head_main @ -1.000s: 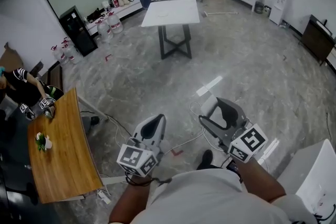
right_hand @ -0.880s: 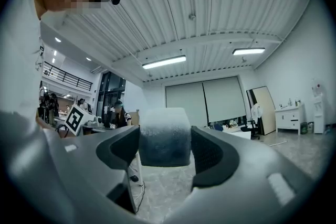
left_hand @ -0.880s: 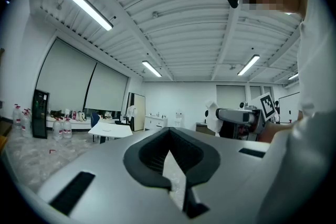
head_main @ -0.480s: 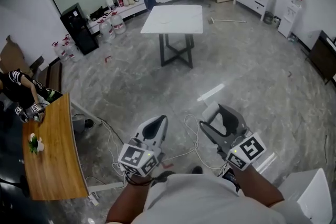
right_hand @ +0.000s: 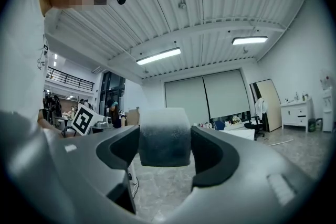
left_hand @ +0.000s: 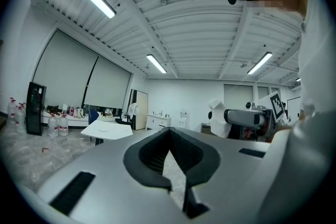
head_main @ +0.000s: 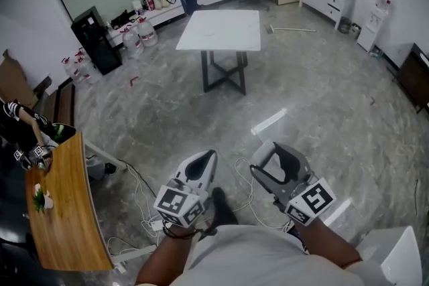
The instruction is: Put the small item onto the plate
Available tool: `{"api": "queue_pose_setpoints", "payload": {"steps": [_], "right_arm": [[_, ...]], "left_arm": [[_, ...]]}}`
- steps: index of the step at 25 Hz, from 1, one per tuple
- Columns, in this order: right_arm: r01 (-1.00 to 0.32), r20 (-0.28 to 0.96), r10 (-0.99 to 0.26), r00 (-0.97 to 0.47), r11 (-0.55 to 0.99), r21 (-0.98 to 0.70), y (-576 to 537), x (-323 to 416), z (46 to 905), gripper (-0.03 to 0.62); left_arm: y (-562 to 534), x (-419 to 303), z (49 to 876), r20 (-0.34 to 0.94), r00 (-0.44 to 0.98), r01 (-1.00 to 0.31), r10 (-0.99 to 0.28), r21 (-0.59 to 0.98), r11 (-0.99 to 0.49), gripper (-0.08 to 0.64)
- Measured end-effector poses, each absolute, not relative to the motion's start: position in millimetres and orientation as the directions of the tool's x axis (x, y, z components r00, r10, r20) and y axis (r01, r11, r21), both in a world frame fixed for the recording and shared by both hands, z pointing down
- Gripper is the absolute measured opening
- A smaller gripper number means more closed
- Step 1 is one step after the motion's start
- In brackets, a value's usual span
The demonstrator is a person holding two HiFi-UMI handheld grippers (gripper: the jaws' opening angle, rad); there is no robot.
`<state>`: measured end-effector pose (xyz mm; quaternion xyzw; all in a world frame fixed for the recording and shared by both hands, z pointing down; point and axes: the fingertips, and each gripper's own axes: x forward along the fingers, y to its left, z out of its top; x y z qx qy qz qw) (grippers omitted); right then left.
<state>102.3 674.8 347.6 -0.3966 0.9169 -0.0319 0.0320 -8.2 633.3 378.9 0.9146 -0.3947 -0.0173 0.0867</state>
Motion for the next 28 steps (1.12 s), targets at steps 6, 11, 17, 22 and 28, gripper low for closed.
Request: {"api": "queue_pose_setpoints", "payload": {"steps": [6,11,17,22,28], "right_arm": [[-0.734,-0.04,-0.739,-0.672,0.672,-0.096,572,72,346,0.296],[-0.747,-0.047,-0.753,-0.657,0.658,-0.097,478,38,335,0.296],[-0.764,-0.06,-0.773,-0.632,0.634,-0.121,396,-3,327,0.296],[-0.762,-0.053,-0.771,-0.634,0.635,-0.128,346,-22,328,0.296],[-0.75,-0.054,-0.759,-0.649,0.65,-0.123,285,-26,325,0.296]], "left_arm": [[528,-32,377,0.034,0.703,-0.704,-0.711,0.175,-0.688,0.006],[435,-69,363,0.031,0.713,-0.695,-0.701,0.163,-0.7,0.006],[349,-130,353,0.007,0.712,-0.695,-0.702,0.151,-0.703,0.006],[304,-155,343,-0.009,0.697,-0.708,-0.717,0.145,-0.691,0.006],[248,-162,343,-0.001,0.685,-0.719,-0.729,0.158,-0.676,0.006]]}}
